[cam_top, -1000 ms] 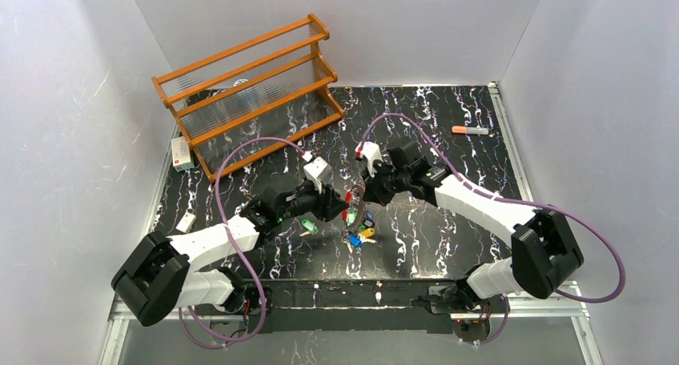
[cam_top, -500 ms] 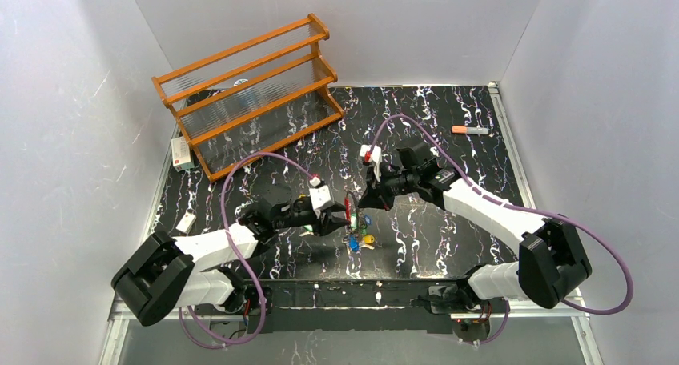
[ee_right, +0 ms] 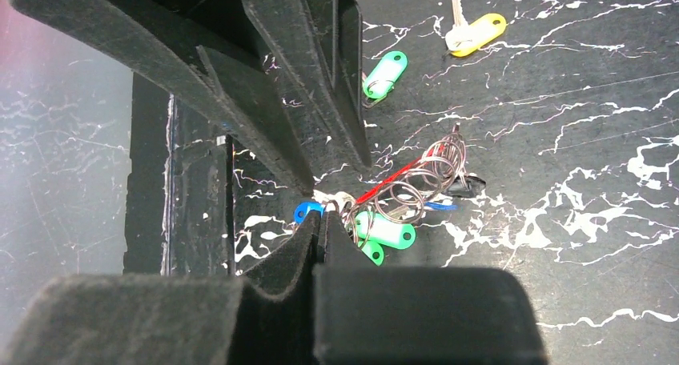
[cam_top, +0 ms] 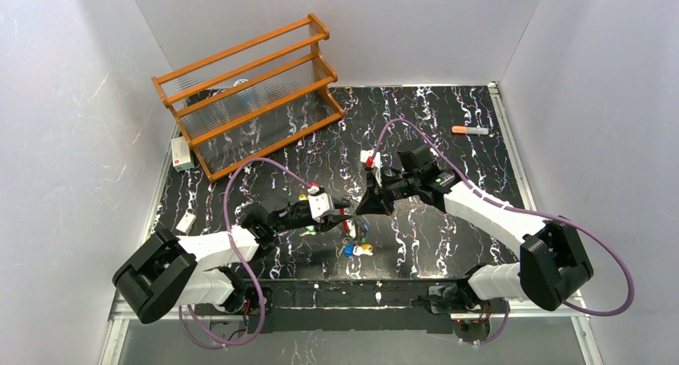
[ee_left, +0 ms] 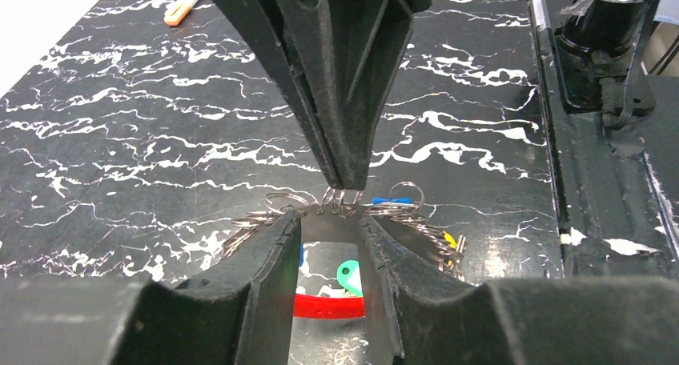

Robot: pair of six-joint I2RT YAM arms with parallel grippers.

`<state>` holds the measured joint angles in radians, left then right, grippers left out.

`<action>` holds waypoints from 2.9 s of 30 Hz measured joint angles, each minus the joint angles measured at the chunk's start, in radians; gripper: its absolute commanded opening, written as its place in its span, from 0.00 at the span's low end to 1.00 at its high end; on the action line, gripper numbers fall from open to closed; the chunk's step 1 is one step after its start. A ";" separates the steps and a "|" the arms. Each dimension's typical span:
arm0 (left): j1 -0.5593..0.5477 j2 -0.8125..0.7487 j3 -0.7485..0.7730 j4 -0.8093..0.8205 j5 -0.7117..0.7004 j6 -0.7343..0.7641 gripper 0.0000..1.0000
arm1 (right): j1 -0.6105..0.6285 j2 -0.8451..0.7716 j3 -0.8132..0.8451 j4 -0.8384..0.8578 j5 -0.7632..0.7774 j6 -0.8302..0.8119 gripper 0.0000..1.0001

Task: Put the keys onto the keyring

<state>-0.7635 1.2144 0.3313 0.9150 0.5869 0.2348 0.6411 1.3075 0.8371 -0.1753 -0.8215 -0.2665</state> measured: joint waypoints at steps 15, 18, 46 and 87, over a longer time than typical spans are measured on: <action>-0.024 0.098 0.001 0.058 0.026 -0.006 0.13 | 0.000 0.000 -0.002 0.015 -0.012 0.006 0.01; -0.029 0.110 0.005 0.060 0.027 -0.006 0.13 | 0.000 0.001 -0.002 0.015 -0.015 0.009 0.01; -0.048 0.130 0.007 0.138 0.008 -0.027 0.19 | -0.004 0.005 -0.026 0.031 -0.041 0.026 0.01; -0.054 0.135 -0.032 0.149 -0.072 -0.082 0.00 | -0.005 -0.241 -0.212 0.172 0.171 0.085 0.01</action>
<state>-0.8177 1.3499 0.2996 1.0641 0.5148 0.1524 0.6357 1.0668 0.6247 -0.0036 -0.6506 -0.1814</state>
